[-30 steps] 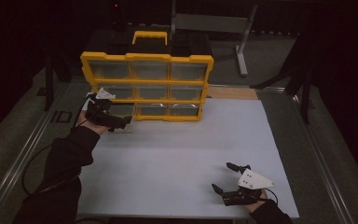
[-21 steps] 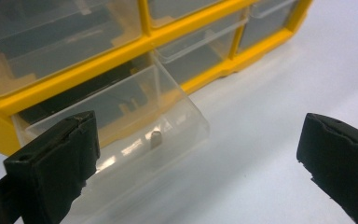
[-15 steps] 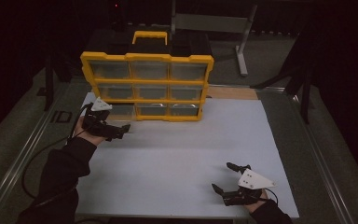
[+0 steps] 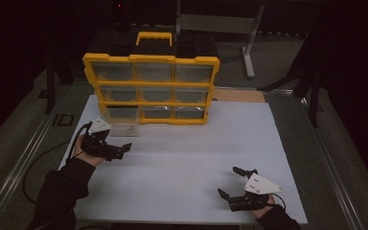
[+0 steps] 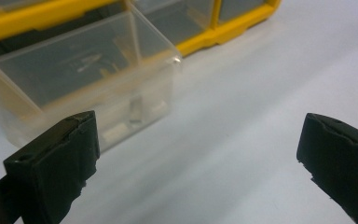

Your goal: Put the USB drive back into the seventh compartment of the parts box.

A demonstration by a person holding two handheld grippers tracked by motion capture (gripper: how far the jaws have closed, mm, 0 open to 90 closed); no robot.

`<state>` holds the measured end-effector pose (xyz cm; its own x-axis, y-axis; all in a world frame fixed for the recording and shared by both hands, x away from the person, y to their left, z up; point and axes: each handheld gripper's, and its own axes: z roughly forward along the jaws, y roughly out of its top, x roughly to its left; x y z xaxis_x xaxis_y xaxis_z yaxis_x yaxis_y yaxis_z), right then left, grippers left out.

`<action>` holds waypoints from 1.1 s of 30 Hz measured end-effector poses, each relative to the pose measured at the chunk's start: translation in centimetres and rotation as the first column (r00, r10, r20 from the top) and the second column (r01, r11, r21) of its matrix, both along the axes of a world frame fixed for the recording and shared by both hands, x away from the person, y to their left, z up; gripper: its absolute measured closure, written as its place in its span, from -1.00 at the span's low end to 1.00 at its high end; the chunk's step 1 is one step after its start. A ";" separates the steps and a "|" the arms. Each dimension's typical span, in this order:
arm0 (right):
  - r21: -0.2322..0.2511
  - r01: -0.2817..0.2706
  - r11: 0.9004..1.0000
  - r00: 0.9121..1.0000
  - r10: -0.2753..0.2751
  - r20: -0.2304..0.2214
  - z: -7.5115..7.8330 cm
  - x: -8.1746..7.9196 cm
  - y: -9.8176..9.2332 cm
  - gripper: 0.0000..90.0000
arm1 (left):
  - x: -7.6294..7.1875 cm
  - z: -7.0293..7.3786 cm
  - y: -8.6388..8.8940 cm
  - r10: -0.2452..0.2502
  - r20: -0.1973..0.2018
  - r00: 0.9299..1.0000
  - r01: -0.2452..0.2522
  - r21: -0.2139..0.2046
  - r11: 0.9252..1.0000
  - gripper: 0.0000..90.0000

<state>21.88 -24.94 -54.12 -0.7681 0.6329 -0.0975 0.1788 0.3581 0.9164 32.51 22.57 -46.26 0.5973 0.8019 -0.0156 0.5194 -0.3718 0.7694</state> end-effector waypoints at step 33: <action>-0.004 -0.002 1.000 1.000 0.002 -0.003 -0.1 0.0 0.1 -0.79 | -5.9 -7.1 0.2 -0.109 -0.026 0.994 0.110 0.010 0.994 -0.99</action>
